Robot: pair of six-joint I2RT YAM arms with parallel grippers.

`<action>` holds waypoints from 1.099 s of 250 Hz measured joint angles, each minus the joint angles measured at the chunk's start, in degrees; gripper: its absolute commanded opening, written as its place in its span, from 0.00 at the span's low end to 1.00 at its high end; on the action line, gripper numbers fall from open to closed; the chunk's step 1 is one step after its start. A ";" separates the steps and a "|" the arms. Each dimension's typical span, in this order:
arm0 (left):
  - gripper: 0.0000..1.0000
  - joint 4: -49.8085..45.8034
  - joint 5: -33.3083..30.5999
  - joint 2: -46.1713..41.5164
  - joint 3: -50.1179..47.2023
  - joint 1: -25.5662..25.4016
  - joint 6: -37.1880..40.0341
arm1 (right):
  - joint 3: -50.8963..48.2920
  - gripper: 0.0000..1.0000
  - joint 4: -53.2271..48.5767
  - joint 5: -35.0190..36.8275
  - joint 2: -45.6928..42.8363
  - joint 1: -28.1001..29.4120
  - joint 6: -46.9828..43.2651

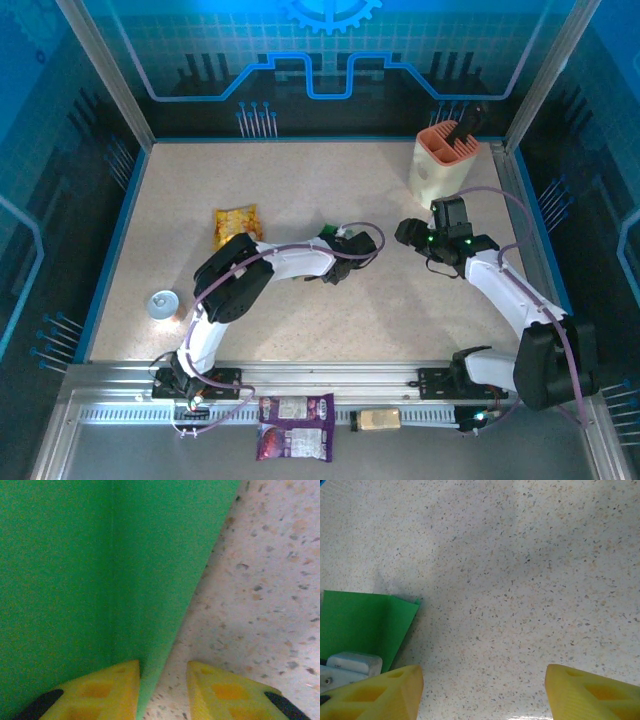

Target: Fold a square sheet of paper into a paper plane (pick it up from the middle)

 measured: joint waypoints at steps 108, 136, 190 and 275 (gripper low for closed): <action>0.40 -2.27 12.46 -7.67 -0.70 -2.45 -7.28 | 0.00 0.68 0.31 0.22 -0.02 0.00 0.42; 0.43 -1.60 17.49 -13.38 -1.92 -2.34 -9.18 | 0.00 0.69 0.37 0.15 -0.02 -0.02 0.42; 0.45 3.82 26.97 -23.98 -8.13 3.02 -11.37 | 0.00 0.70 1.11 -1.79 0.00 -0.04 0.35; 0.30 10.75 39.98 -23.85 -17.46 17.20 -11.93 | 0.04 0.68 3.87 -5.14 3.74 2.38 0.44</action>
